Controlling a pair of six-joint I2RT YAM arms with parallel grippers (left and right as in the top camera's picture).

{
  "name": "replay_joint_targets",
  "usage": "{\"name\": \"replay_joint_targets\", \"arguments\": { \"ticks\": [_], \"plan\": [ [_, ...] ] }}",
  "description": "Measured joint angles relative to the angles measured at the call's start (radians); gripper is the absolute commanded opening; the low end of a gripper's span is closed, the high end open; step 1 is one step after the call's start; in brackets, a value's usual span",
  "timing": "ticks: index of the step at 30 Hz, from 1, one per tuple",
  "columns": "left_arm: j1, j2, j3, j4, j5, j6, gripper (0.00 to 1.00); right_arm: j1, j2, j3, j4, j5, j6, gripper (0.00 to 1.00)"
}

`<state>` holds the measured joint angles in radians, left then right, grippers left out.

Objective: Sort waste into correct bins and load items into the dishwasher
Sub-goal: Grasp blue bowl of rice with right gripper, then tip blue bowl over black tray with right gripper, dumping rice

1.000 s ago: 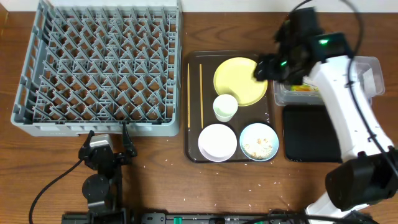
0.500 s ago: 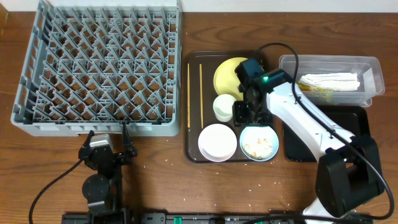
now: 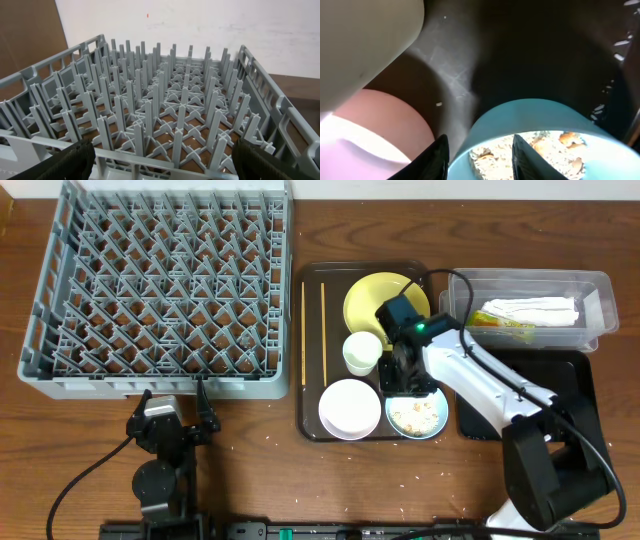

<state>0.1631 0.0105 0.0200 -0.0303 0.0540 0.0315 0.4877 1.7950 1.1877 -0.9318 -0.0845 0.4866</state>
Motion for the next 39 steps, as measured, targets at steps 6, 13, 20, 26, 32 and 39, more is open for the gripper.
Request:
{"name": "replay_joint_targets", "arguments": {
  "ticks": [6,13,20,26,32,39],
  "plan": [
    [0.0,0.0,0.0,0.0,0.0,0.0,0.88,0.04,0.0,0.0,-0.016,-0.001,0.007,0.33],
    [0.0,0.0,0.0,0.0,0.0,0.0,0.88,0.066,0.043,-0.001,-0.059,0.0,0.006,0.18],
    [0.0,0.0,0.0,0.0,0.0,0.0,0.88,0.068,0.053,-0.005,-0.059,-0.003,0.003,0.01],
    [0.0,0.0,0.0,0.0,0.0,0.0,0.88,0.069,0.053,-0.006,-0.077,0.034,-0.003,0.01],
    [0.0,0.0,0.0,0.0,0.0,0.0,0.88,0.065,0.039,-0.006,-0.085,0.022,-0.052,0.01],
    [0.0,0.0,0.0,0.0,0.0,0.0,0.88,-0.004,-0.13,-0.006,-0.101,-0.067,-0.145,0.01]
  ]
}}
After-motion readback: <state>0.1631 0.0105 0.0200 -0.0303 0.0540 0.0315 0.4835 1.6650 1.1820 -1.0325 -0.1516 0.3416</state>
